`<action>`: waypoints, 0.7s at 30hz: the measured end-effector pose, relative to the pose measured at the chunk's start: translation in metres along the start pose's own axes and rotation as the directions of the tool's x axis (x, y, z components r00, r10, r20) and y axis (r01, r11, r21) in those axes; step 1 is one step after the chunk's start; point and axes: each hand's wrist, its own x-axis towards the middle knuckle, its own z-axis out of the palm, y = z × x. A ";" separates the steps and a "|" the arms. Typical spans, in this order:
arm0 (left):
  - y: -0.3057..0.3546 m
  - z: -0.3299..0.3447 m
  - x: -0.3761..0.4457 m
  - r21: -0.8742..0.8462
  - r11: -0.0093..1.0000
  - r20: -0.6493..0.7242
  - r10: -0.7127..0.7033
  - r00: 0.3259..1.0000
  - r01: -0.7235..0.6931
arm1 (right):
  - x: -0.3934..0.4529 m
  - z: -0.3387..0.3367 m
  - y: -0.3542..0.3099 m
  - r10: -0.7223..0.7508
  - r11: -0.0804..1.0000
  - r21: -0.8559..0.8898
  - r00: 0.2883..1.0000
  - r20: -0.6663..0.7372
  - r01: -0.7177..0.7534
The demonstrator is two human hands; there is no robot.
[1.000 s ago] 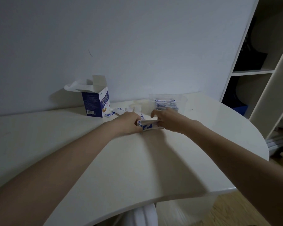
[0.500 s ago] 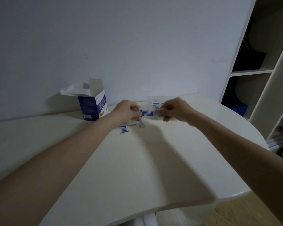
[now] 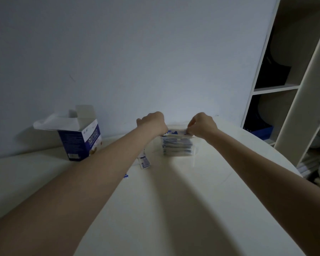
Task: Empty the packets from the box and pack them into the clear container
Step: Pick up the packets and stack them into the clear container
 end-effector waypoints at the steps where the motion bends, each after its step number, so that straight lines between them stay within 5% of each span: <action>1: 0.000 0.002 0.000 0.068 0.998 0.014 0.009 1.000 -0.010 | 0.001 0.003 0.001 -0.005 0.999 -0.042 1.000 0.014 0.006; 5: 0.002 0.003 -0.003 0.275 0.959 0.057 0.055 0.997 -0.069 | 0.001 0.009 -0.001 -0.049 0.979 -0.195 0.999 0.016 0.052; 10: 0.001 0.004 -0.003 0.327 0.940 0.041 0.088 0.995 -0.097 | -0.005 0.004 -0.007 -0.088 0.937 -0.338 0.996 0.015 0.087; 21: 0.006 0.000 -0.009 0.428 0.889 0.050 0.158 0.986 -0.164 | -0.014 -0.003 -0.005 -0.076 0.929 -0.362 0.997 0.012 0.075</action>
